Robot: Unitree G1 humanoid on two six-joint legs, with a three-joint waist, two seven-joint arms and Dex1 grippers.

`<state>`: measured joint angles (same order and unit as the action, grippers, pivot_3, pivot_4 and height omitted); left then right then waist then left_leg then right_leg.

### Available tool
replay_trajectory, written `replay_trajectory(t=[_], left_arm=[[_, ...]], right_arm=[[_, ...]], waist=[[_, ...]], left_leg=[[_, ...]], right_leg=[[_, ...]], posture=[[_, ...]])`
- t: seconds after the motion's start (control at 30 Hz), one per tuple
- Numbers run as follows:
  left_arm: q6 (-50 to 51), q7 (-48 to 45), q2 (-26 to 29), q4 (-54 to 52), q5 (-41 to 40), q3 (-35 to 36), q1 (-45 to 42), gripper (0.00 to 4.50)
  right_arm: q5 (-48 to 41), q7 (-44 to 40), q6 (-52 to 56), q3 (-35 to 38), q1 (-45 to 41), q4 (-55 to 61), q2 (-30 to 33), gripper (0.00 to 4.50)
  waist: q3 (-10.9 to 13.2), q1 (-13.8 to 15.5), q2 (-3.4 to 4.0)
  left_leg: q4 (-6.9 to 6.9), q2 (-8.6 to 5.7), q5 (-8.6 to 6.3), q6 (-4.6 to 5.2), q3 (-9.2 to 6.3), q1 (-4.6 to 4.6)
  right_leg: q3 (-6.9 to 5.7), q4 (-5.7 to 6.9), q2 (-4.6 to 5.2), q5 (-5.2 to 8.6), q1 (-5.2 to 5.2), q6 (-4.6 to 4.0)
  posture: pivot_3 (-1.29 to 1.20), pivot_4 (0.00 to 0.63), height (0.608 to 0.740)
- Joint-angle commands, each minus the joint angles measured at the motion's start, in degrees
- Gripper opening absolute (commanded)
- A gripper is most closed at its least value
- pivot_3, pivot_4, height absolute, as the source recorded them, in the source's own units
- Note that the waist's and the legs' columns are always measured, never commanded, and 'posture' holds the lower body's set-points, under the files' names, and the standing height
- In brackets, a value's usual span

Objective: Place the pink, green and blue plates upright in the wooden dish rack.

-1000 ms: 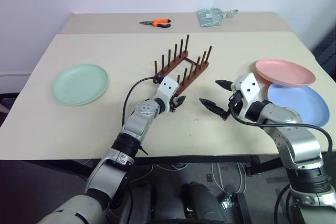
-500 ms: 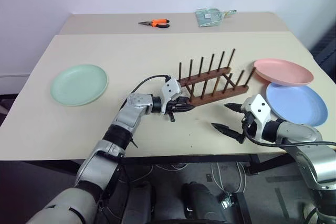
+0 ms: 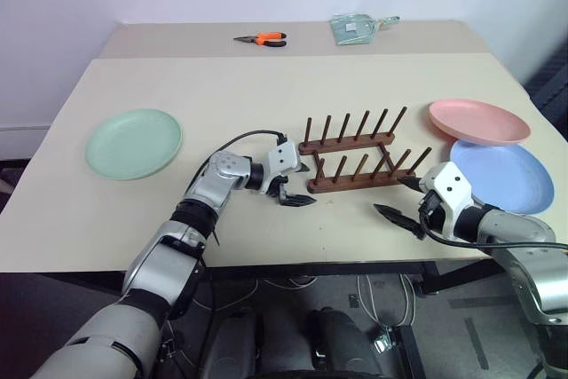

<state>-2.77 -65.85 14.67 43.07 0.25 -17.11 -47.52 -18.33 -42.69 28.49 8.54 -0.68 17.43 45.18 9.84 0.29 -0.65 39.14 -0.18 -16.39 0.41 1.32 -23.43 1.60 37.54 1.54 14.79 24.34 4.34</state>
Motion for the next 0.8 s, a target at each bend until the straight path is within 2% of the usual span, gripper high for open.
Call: replay_trajectory(t=[0.03,0.1,0.13,0.2,0.3,0.4,0.5,0.67,0.8], left_arm=[[9.4,-3.4,3.8,-13.4,-2.9,0.5,6.4,2.58],[15.4,-4.3,5.1,-23.1,-4.9,-0.2,10.2,1.49],[17.6,-4.0,5.2,-27.2,-5.5,-0.7,11.7,1.14],[22.0,-2.9,4.5,-34.1,-6.2,-2.1,14.1,1.1],[21.9,2.4,1.8,-36.9,-2.3,-5.4,15.3,1.1],[19.6,13.7,-1.9,-30.9,4.3,-6.9,13.5,1.1],[19.2,23.3,-4.7,-25.0,7.5,-5.7,11.3,1.1],[17.9,33.7,-6.3,-17.4,8.8,-2.7,8.0,1.1],[17.2,37.8,-6.7,-13.2,8.2,-0.6,5.6,1.1]], right_arm=[[2.8,1.2,0.3,0.8,-0.2,-2.2,1.7,2.32],[4.6,2.3,0.4,-0.2,-1.3,-4.2,2.0,1.22],[5.7,3.0,0.5,-0.8,-2.0,-5.3,2.0,0.86],[7.5,4.0,1.0,-2.2,-3.9,-7.6,1.7,0.05],[10.0,4.6,0.3,-4.8,-7.1,-11.5,0.9,0.05],[12.5,5.9,-1.5,-7.3,-11.1,-16.1,-0.8,0.05],[15.5,7.3,-4.3,-10.1,-16.7,-21.8,-3.0,0.05],[20.5,10.2,-10.3,-13.4,-25.5,-32.3,-6.4,0.05],[22.0,11.6,-14.5,-13.9,-31.5,-41.1,-9.0,0.05]], waist=[[0.0,-0.4,0.01],[0.0,-0.7,0.01],[0.0,-0.8,0.03],[0.0,-0.8,0.03],[0.0,-0.3,0.02],[0.0,0.2,0.0],[-0.1,-0.1,-0.04],[-0.1,-1.0,-0.03],[-0.1,-1.2,-0.03]], left_leg=[[0.0,0.02,0.0,0.0,0.0,0.0],[0.0,0.04,0.0,0.0,-0.01,0.01],[0.0,0.04,0.0,-0.01,-0.02,0.01],[0.0,0.03,0.0,-0.01,-0.01,0.01],[0.04,-0.01,0.01,-0.01,-0.01,0.0],[0.07,-0.02,0.01,-0.01,0.02,0.03],[0.09,-0.03,0.01,0.0,0.04,0.12],[0.08,-0.01,0.01,-0.01,0.06,0.2],[0.07,-0.02,0.02,-0.02,0.08,0.21]], right_leg=[[0.01,0.01,0.0,0.0,0.0,0.0],[0.06,0.04,0.02,0.0,0.0,-0.01],[0.07,0.04,0.03,0.0,0.0,-0.01],[0.09,0.05,0.07,0.0,0.0,-0.01],[0.08,0.06,0.12,0.0,-0.02,0.0],[0.09,0.05,0.07,-0.01,-0.05,0.01],[0.09,0.05,0.04,-0.05,-0.13,0.07],[0.11,0.1,0.04,-0.06,-0.19,0.09],[0.11,0.18,0.05,-0.06,-0.14,0.09]], posture=[[0.0,0.15,0.74],[0.0,0.15,0.74],[0.0,0.15,0.74],[0.0,0.15,0.74],[0.0,0.15,0.74],[0.0,0.15,0.74],[0.0,0.15,0.74],[0.0,0.15,0.74],[0.0,0.15,0.74]])
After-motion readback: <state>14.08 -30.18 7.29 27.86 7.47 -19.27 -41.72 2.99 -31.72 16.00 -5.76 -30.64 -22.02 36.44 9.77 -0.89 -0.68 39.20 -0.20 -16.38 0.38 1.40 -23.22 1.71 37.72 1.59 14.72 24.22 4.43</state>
